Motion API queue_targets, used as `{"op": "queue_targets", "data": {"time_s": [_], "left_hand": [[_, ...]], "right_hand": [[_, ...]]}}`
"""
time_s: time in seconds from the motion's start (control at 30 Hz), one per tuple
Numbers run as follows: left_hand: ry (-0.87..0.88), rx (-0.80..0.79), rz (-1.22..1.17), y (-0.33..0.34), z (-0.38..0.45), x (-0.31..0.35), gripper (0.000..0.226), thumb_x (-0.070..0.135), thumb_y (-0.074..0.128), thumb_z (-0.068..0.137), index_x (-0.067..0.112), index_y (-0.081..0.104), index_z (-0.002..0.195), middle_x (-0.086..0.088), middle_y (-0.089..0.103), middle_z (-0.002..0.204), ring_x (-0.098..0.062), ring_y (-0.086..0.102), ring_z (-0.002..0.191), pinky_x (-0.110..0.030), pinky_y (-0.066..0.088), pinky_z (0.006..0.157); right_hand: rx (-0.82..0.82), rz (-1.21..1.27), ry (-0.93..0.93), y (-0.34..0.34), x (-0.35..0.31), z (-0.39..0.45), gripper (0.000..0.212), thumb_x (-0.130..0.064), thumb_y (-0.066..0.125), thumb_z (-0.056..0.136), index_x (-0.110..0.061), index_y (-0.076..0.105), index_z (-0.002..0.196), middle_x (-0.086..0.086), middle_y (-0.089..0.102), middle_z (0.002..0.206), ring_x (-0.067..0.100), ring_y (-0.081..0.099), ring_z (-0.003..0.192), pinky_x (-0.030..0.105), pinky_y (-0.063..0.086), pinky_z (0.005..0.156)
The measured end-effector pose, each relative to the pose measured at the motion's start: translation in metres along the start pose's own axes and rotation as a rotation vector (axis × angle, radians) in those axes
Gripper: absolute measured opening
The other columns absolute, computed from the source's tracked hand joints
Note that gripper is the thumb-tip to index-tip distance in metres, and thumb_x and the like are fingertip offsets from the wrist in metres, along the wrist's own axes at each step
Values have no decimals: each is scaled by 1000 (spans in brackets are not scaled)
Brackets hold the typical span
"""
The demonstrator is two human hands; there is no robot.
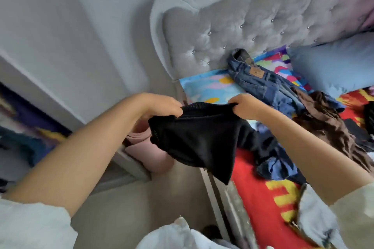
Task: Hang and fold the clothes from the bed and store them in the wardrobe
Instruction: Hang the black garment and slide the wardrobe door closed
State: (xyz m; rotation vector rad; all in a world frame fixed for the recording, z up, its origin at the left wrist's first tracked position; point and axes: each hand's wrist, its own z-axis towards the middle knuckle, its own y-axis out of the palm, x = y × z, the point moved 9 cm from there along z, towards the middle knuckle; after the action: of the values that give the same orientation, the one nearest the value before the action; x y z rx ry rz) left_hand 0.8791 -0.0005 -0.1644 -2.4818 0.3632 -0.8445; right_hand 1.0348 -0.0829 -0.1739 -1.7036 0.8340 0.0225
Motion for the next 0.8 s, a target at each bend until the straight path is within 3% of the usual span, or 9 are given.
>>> {"op": "queue_targets", "data": {"time_s": [0.13, 0.23, 0.33, 0.4, 0.47, 0.53, 0.6, 0.7, 0.8], "left_hand": [[-95, 322, -37, -36, -94, -118, 14, 6, 42, 85, 13, 50, 76, -2, 51, 79, -17, 49, 73, -26, 34, 58], [-188, 669, -62, -49, -176, -209, 16, 8, 51, 84, 16, 47, 70, -1, 49, 74, -17, 48, 73, -23, 31, 52], [-267, 1013, -22, -44, -256, -280, 23, 1, 55, 81, 17, 45, 69, 1, 47, 74, -21, 51, 79, -22, 29, 51], [-318, 1296, -31, -38, -325, -328, 29, -7, 54, 76, 20, 47, 68, 5, 44, 75, -22, 51, 79, -26, 33, 61], [-319, 1495, -77, -33, -376, -364, 28, -15, 53, 68, 12, 59, 73, 5, 45, 76, -26, 54, 80, -29, 37, 67], [-382, 1540, -29, -30, -412, -395, 27, -17, 52, 67, 3, 63, 80, -3, 50, 83, -25, 53, 82, -27, 34, 67], [-377, 1521, -44, -31, -432, -421, 29, -18, 50, 70, 6, 63, 78, 2, 50, 79, -18, 50, 76, -16, 29, 60], [-193, 1475, -299, -40, -461, -459, 45, -24, 43, 76, 18, 58, 68, 12, 54, 72, 5, 57, 64, 0, 36, 64], [-92, 1468, -312, -56, -490, -483, 52, -24, 33, 78, 15, 66, 91, 21, 59, 73, 19, 56, 67, 2, 38, 67]], "right_hand": [[56, 129, -230, 41, -141, -3, 36, 6, 39, 84, 1, 63, 110, 18, 60, 120, 30, 50, 117, 25, 34, 90], [13, 149, -447, 78, -248, -35, 44, -17, 34, 72, 7, 65, 95, 21, 65, 103, 28, 56, 103, 24, 34, 77], [-33, 109, -534, 112, -318, -58, 20, -13, 40, 77, -5, 50, 61, 16, 55, 72, 25, 50, 80, 26, 29, 59], [-37, 132, -579, 132, -373, -73, 19, -3, 45, 81, -7, 47, 62, 11, 49, 68, 24, 46, 76, 28, 27, 57], [-6, 144, -619, 142, -419, -86, 15, -12, 47, 79, -1, 52, 70, 16, 52, 74, 27, 46, 76, 30, 25, 59], [4, 162, -696, 157, -470, -98, 23, -19, 45, 76, 1, 51, 68, 18, 49, 71, 29, 43, 72, 33, 21, 59], [-1, 215, -735, 166, -513, -105, 23, -12, 46, 80, -3, 41, 59, 11, 41, 61, 24, 38, 65, 33, 24, 57], [-226, 548, -716, 185, -577, -106, 28, 6, 47, 84, -5, 49, 58, 4, 46, 56, 13, 46, 55, 18, 34, 48], [-431, 744, -689, 203, -642, -106, 30, 10, 44, 84, -8, 55, 61, 6, 51, 54, 12, 51, 48, 18, 41, 48]]}}
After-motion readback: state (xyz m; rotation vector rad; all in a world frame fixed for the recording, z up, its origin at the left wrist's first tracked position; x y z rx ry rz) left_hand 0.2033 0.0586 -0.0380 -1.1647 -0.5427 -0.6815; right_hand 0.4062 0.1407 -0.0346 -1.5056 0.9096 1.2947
